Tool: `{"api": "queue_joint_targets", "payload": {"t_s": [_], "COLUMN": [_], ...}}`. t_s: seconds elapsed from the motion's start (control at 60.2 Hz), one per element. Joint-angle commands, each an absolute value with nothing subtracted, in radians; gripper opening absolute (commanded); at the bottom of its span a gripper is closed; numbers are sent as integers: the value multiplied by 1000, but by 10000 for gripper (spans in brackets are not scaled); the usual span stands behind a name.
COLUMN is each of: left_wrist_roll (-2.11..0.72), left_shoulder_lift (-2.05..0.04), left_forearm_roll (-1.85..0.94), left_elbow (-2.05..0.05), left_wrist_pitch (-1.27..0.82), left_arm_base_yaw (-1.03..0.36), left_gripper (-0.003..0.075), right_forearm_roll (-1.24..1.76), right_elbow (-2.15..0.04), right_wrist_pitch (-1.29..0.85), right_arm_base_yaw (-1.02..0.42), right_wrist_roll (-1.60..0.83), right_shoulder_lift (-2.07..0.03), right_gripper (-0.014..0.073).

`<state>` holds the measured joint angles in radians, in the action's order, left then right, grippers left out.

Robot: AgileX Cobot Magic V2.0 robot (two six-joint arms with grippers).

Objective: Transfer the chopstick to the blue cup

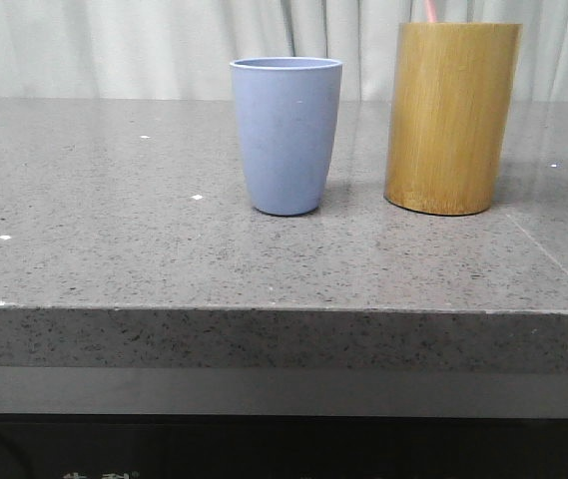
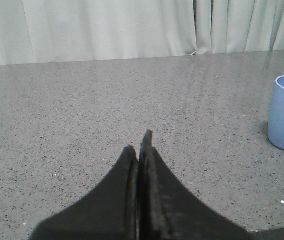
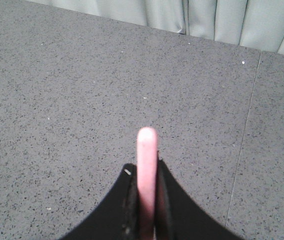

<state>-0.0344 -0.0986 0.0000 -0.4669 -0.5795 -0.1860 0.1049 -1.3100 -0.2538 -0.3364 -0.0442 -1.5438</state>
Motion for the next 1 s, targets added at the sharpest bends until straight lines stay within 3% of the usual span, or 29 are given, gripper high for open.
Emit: {"api": "queue_joint_targets", "payload": {"t_s": [0.0, 0.498, 0.979], "left_wrist_roll": [-25, -25, -25], "left_shoulder_lift": [-110, -110, -110], "left_forearm_roll": [-12, -12, -12], "left_elbow": [-491, -491, -489], "left_wrist_pitch": [-493, -493, -495], "left_arm_base_yaw": [-184, -184, -184], "left_gripper": [-19, -19, -19], "right_forearm_roll": [88, 87, 164], "right_elbow": [-1354, -1354, -1354], "right_wrist_pitch": [-167, 0, 130], "right_arm_base_yaw": [-337, -344, -589], "right_wrist_roll": [-48, -48, -48], "right_shoulder_lift": [-1483, -1232, -1363], "right_gripper": [-7, -6, -6]}}
